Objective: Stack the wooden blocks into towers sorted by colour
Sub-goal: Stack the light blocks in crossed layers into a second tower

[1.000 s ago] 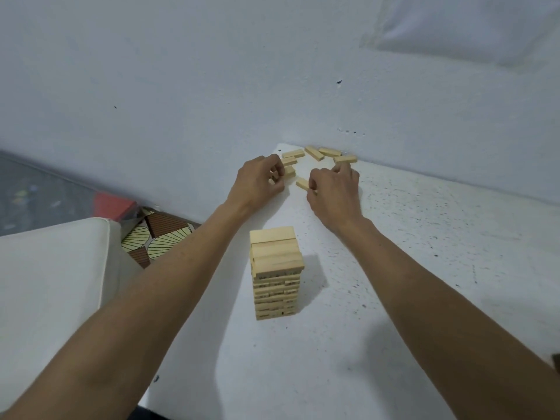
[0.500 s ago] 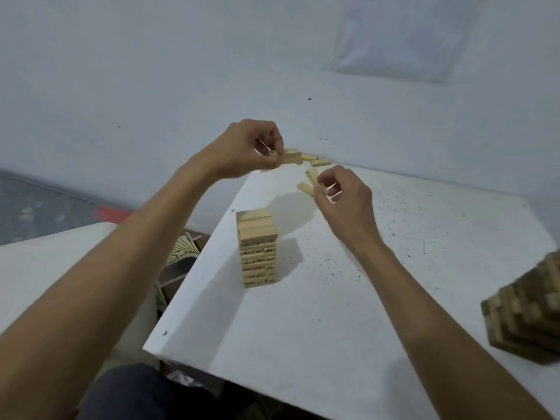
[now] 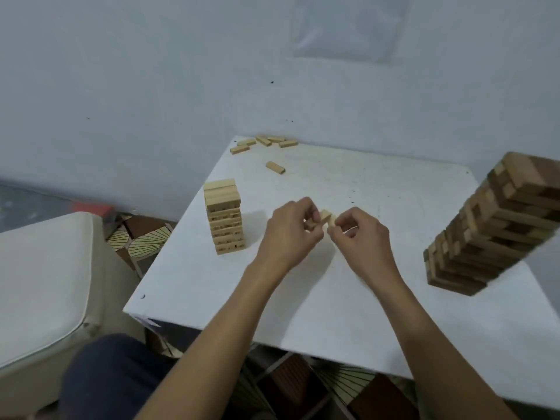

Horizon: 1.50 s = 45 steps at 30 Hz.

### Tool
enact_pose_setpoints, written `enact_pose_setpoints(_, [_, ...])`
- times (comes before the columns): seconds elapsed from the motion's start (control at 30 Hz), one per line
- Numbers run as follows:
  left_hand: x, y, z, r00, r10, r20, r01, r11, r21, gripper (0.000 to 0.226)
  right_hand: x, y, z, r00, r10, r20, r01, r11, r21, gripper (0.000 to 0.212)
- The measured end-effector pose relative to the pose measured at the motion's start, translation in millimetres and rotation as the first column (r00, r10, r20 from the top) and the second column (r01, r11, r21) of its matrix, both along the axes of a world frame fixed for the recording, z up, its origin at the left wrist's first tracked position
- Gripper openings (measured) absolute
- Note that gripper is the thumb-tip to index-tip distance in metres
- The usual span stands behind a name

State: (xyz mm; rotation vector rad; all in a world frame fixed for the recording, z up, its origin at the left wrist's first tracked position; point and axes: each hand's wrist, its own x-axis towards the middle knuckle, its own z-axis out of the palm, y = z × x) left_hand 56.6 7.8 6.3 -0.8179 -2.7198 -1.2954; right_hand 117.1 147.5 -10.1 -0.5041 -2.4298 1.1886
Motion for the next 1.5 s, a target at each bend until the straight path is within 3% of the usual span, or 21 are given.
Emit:
enact_pose_setpoints(0.13, [18.1,10.2,-43.4,0.99,0.116,0.077,-0.118,0.993,0.022,0.015,17.2,5.7,-25.3,0.996,0.0,0.091,-0.011,0.993,0.12,0.014])
enact_pose_setpoints(0.33, [22.7,8.4,-53.1,0.992,0.103,0.073,-0.106,0.994,0.034,0.017,27.7,7.2,-28.7,0.993,0.081,0.085,-0.092,0.987,0.133,0.012])
enact_pose_setpoints(0.57, [15.5,2.6,-53.4,0.972,0.218,-0.087,-0.229,0.963,-0.143,0.017,22.5,11.6,-23.6,0.975,0.186,0.122,-0.203,0.968,0.148,0.012])
enact_pose_setpoints(0.8, [12.7,-2.9,-51.2,0.993,0.109,-0.037,-0.112,0.988,-0.108,0.018,12.3,16.4,-22.1,0.966,0.23,0.12,-0.246,0.958,0.146,0.012])
enact_pose_setpoints(1.07, [15.6,1.0,-49.2,0.985,0.159,-0.061,-0.164,0.982,-0.094,0.011,8.0,17.9,-30.8,0.936,0.323,0.141,-0.346,0.919,0.188,0.024])
enact_pose_setpoints(1.23, [16.8,1.2,-52.4,0.987,0.148,-0.065,-0.154,0.983,-0.101,0.007,10.3,18.4,-31.9,0.944,0.301,0.132,-0.327,0.901,0.284,0.019])
enact_pose_setpoints(1.5, [8.1,0.1,-55.3,0.99,0.14,-0.019,-0.141,0.988,-0.058,0.005,15.0,15.2,-35.5,0.95,0.287,0.124,-0.312,0.898,0.311,0.024])
